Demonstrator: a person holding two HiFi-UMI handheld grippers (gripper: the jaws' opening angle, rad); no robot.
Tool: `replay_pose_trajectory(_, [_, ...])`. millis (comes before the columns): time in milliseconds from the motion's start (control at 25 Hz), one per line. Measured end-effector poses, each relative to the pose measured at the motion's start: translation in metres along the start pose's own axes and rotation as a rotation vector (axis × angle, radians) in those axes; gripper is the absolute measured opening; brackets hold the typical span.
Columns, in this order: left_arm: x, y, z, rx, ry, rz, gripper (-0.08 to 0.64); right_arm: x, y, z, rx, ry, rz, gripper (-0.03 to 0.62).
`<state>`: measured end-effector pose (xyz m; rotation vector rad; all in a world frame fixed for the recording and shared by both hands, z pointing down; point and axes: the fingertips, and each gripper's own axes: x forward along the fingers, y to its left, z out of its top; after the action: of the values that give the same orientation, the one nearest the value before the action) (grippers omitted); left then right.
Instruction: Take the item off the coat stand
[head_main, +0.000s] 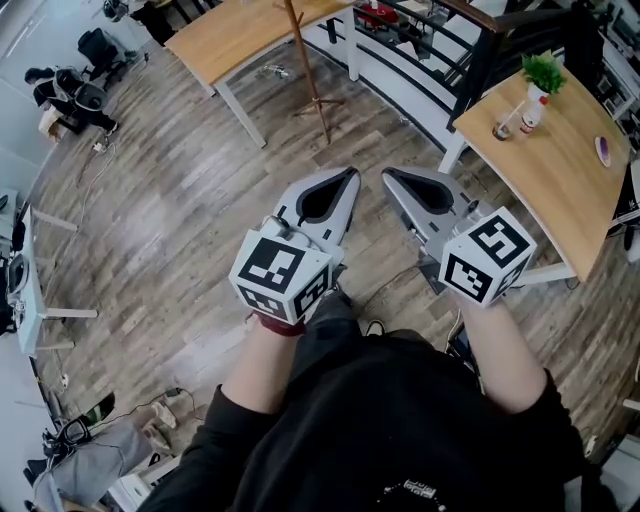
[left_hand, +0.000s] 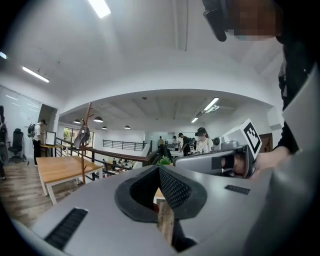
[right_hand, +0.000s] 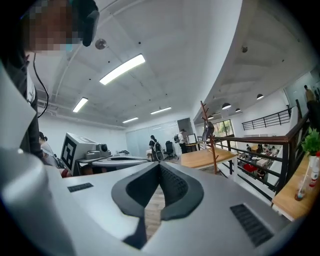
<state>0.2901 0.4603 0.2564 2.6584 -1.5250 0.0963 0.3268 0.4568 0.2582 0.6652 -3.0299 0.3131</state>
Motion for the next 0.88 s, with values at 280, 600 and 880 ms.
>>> replay_pose_trajectory(280, [0.023,0.054,0.013,-0.070,-0.065,-0.042,-0.002,0.051,-0.025,0.011,-0.005,0.025,0.039,0.017])
replay_pose_trajectory(600, [0.058,0.148,0.022,-0.084,-0.081,-0.045,-0.002,0.137,-0.074,0.027,-0.021,0.079,0.048,0.017])
replay_pose_trajectory(880, [0.079,0.240,0.018,-0.013,-0.034,-0.069,-0.003,0.233,-0.111,0.033,0.010,0.115,0.063,0.017])
